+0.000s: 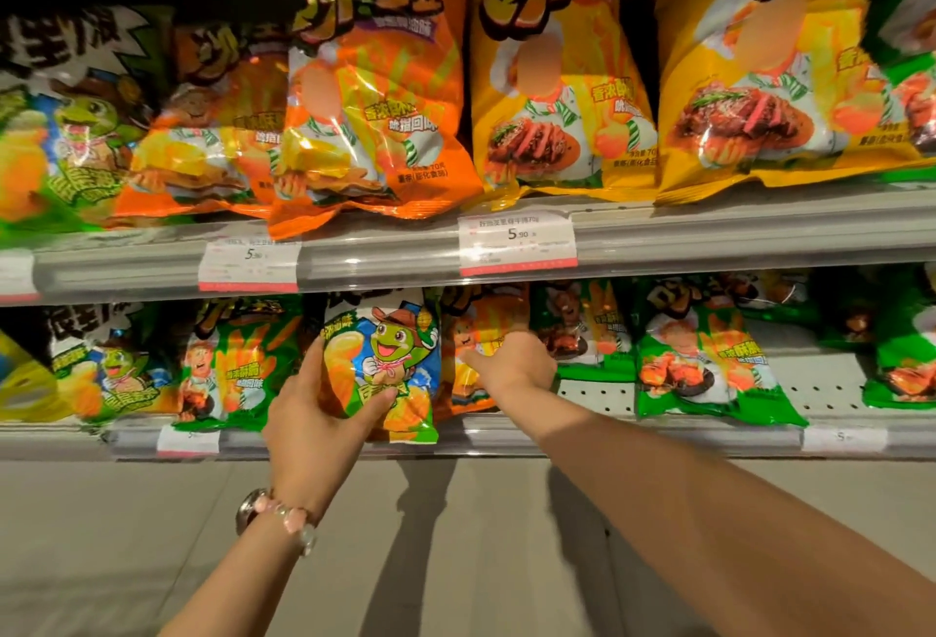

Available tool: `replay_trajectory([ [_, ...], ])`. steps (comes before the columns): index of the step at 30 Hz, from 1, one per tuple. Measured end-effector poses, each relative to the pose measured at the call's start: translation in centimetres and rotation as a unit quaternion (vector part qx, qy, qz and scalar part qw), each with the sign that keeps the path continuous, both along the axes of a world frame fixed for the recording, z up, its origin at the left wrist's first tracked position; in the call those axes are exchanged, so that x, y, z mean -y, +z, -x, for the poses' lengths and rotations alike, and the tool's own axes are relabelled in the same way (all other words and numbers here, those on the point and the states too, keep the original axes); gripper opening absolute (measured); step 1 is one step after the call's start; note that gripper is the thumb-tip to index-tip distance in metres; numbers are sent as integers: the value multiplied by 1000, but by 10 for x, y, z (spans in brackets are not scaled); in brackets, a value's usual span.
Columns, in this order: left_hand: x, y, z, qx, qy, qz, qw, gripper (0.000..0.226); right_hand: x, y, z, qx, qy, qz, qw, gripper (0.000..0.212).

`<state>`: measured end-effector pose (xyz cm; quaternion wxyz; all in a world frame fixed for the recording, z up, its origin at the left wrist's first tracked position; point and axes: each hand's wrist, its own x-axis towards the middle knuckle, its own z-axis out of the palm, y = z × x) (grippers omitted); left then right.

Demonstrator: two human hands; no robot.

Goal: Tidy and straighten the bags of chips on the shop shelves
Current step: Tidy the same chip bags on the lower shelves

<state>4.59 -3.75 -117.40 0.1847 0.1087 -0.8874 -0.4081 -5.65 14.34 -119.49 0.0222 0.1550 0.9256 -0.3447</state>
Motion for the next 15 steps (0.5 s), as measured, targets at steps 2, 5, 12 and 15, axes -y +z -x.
replay_trajectory([
  [2,-1,-1,-1,-6,-1,12,1000,99,1,-7,2,12,-12,-6,1000,56],
  [5,-3,-5,-2,-17,7,41,999,97,-2,-13,5,31,1,-12,999,57],
  [12,-6,-7,-3,-23,11,43,999,98,-5,6,-8,-20,52,-31,998,71],
  [15,-8,-7,-1,-27,19,32,999,97,11,15,-39,-155,91,109,978,64],
])
